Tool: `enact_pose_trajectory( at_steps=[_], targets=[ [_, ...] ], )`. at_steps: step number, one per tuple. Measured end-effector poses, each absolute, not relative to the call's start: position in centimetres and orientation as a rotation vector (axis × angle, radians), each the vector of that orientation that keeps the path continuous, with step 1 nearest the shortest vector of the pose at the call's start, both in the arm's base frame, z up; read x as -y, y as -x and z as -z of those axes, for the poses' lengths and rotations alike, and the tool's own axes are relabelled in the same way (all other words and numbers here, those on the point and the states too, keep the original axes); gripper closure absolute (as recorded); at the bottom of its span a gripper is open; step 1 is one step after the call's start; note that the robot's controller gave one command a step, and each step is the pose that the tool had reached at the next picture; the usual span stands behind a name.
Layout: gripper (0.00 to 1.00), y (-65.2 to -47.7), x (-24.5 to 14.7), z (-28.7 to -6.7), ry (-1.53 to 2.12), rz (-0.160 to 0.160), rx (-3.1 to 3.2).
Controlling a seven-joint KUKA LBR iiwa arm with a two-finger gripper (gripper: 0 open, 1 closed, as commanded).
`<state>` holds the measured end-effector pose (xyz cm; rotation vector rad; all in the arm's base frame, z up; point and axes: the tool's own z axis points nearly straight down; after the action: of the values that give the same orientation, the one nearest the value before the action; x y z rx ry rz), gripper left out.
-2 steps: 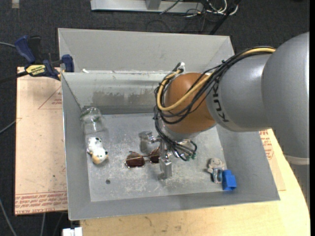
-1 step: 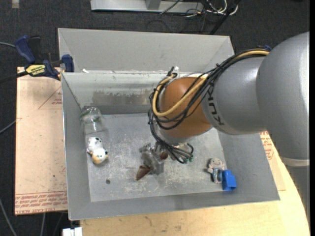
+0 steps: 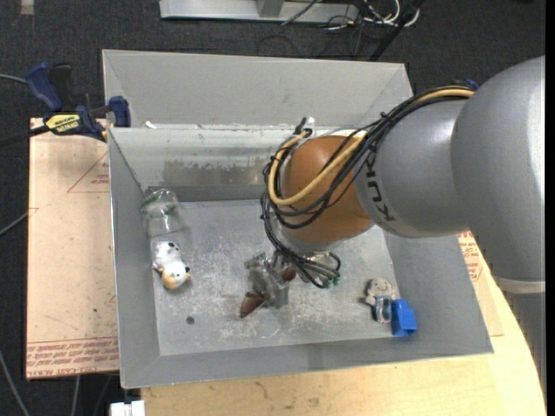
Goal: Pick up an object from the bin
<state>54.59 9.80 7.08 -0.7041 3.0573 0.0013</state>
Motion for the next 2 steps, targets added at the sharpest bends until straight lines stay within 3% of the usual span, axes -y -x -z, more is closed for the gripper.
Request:
enact_pose_trajectory(
  at_steps=[2],
  targets=[
    [1.00,-54.47,-9.79,-8.10,0.703,-0.002,-3.063]
  ],
)
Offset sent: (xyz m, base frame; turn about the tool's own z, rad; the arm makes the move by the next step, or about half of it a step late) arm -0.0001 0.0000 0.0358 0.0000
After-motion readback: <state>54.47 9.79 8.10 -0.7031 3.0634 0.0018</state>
